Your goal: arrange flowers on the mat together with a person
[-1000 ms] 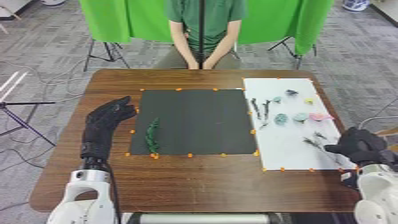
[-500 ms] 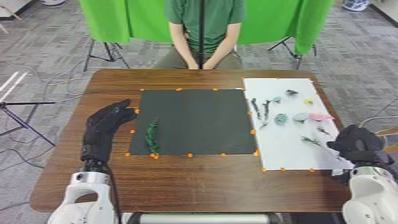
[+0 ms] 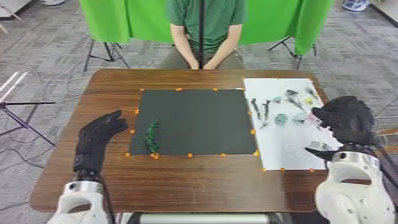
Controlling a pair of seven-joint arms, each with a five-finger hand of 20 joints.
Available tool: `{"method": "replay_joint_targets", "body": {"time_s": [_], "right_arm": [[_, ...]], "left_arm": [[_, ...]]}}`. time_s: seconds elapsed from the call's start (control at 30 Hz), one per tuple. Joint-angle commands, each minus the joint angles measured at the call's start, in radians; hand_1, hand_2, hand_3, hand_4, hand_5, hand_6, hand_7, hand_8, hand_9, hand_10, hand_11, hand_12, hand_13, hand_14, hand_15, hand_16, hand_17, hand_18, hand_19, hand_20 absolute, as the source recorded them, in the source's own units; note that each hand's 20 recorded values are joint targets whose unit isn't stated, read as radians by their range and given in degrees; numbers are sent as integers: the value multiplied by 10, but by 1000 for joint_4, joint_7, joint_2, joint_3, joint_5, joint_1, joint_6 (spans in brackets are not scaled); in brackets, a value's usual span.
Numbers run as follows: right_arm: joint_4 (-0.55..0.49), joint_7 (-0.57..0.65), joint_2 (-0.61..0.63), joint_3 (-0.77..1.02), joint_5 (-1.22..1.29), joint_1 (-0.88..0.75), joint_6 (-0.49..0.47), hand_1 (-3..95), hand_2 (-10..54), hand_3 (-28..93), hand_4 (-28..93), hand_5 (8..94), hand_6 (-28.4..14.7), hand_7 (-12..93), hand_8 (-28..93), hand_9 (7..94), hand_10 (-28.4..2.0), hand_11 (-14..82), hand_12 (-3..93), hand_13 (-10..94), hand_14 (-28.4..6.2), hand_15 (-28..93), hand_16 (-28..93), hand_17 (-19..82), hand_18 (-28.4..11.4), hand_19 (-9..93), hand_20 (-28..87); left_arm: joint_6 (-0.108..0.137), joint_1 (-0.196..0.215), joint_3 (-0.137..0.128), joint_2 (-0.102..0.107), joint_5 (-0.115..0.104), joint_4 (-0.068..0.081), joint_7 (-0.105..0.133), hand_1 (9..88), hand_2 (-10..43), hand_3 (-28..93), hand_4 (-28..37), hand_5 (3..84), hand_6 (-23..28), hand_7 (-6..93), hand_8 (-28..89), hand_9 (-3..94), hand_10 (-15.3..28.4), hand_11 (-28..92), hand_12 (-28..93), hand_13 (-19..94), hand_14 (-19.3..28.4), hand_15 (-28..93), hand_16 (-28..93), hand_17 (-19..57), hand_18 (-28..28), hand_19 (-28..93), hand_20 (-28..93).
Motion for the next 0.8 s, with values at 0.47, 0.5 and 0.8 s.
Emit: {"method": "replay_joint_targets", "body": {"time_s": [0.47, 0.5, 0.8], "right_arm": [[146, -71, -196, -456, -87, 197, -131, 560, -95, 640, -248, 846, 15, 274, 160, 934, -94, 269, 373, 730, -119, 671, 362, 303, -196, 602, 522], [160, -67, -198, -468, -91, 204, -134, 559, -95, 641, -248, 846, 15, 274, 160, 934, -95, 270, 372, 730, -120, 672, 362, 303, -196, 602, 522], [231, -28, -211, -538, -111, 244, -207, 559, -95, 638, -245, 848, 14, 272, 161, 934, -95, 276, 368, 729, -122, 678, 360, 301, -198, 607, 520]], "left_arm": [[33, 22, 3, 4, -12, 12, 26, 326, 8, 635, -170, 523, 46, 185, -68, 520, 147, 246, 135, 420, 199, 320, -16, 99, 163, 240, 222], [33, 22, 4, 6, -11, 9, 27, 327, 8, 635, -170, 524, 46, 185, -68, 520, 146, 246, 135, 420, 198, 320, -16, 99, 163, 240, 222], [31, 23, 3, 12, -8, -1, 24, 326, 6, 636, -169, 525, 46, 187, -68, 521, 146, 247, 135, 421, 198, 320, -16, 100, 162, 237, 221]]}}
